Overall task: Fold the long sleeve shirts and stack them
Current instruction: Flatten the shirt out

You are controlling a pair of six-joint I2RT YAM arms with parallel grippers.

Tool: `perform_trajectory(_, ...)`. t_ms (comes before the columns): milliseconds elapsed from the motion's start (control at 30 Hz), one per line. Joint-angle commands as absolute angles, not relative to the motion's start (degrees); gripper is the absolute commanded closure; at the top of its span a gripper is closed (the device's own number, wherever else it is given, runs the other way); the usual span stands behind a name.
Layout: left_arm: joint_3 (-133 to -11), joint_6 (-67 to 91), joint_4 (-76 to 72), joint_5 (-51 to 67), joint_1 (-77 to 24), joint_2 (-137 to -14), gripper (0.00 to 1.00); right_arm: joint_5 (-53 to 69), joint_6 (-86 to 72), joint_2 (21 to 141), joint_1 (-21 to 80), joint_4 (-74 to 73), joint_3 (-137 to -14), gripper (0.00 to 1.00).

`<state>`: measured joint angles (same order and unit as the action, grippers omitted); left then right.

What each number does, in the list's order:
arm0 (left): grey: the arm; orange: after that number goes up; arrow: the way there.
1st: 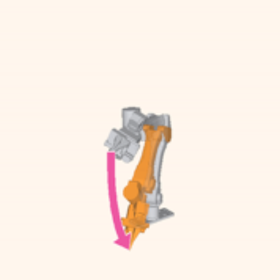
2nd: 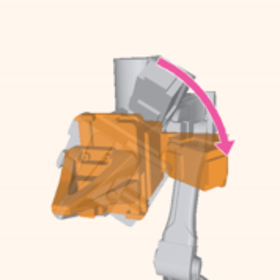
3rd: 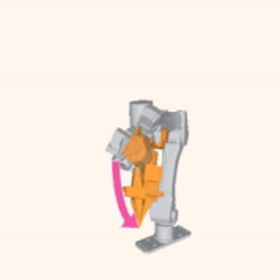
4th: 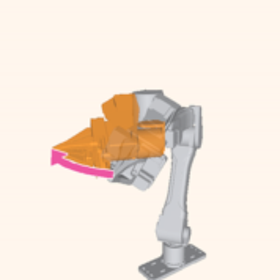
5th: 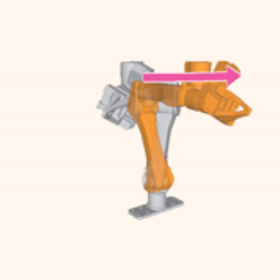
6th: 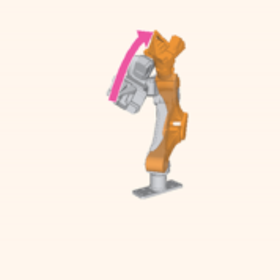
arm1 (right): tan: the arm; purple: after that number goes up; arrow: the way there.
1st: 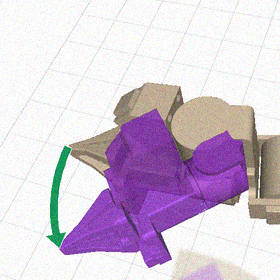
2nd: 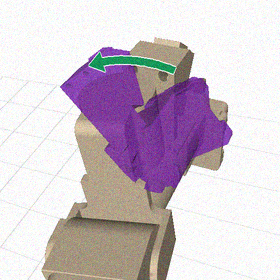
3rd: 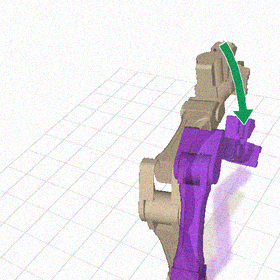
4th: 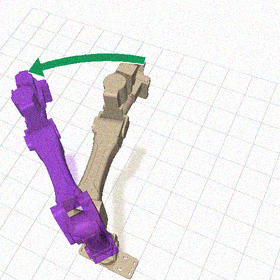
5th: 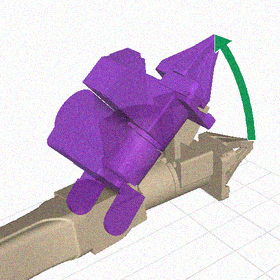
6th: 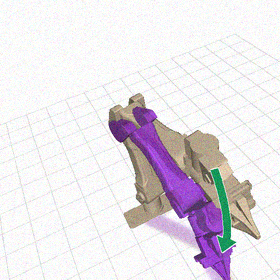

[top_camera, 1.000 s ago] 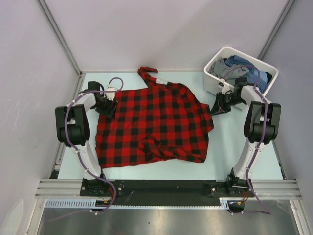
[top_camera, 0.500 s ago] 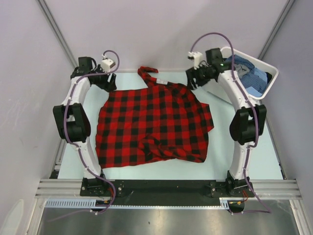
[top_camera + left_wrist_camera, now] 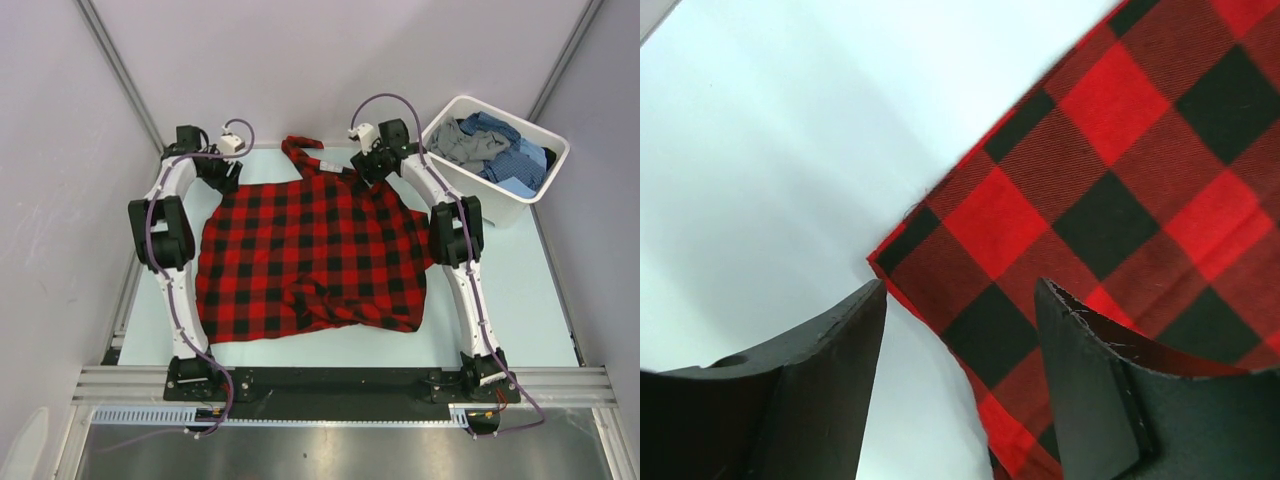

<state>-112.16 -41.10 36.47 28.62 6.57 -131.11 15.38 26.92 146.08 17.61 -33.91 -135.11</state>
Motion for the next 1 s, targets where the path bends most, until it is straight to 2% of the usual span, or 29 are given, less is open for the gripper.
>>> perform_trajectory(0, -116.36, -43.68, 35.07, 26.46, 6.86, -133.68, 0.34, 14.5, 30.23, 143.7, 17.67, -25.41, -134.12, 0.33)
perform_trajectory(200, -118.21, -44.12, 33.84, 24.35, 6.94, -136.31, 0.34, 11.25, 29.53, 145.63, 17.75, -21.72, -133.77, 0.39)
perform_trajectory(433, -119.62, -45.35, 33.49, 25.31, 6.86, -137.72, 0.36, 10.37, 31.11, 147.74, 16.88, -21.62, -134.65, 0.58)
perform_trajectory(600, -120.41, -47.1, 33.75, 25.05, 6.94, -138.95, 0.37, 12.39, 32.17, 147.92, 16.17, -23.81, -134.38, 0.64)
perform_trajectory(800, -122.25, -48.34, 34.45, 24.61, 6.94, -140.97, 0.45, 14.15, 32.61, 148.36, 15.56, -24.61, -134.3, 0.65)
perform_trajectory(867, -122.87, -48.43, 34.72, 24.26, 6.94, -141.5, 0.5, 13.89, 32.96, 148.62, 15.47, -24.35, -134.65, 0.69)
perform_trajectory(900, -123.05, -48.6, 34.8, 24.08, 6.94, -141.59, 0.51, 13.89, 33.05, 148.97, 15.47, -24.17, -134.74, 0.74)
perform_trajectory(967, -123.48, -48.52, 35.07, 23.56, 6.94, -141.85, 0.52, 14.15, 32.52, 149.24, 15.03, -24.43, -135.78, 0.76)
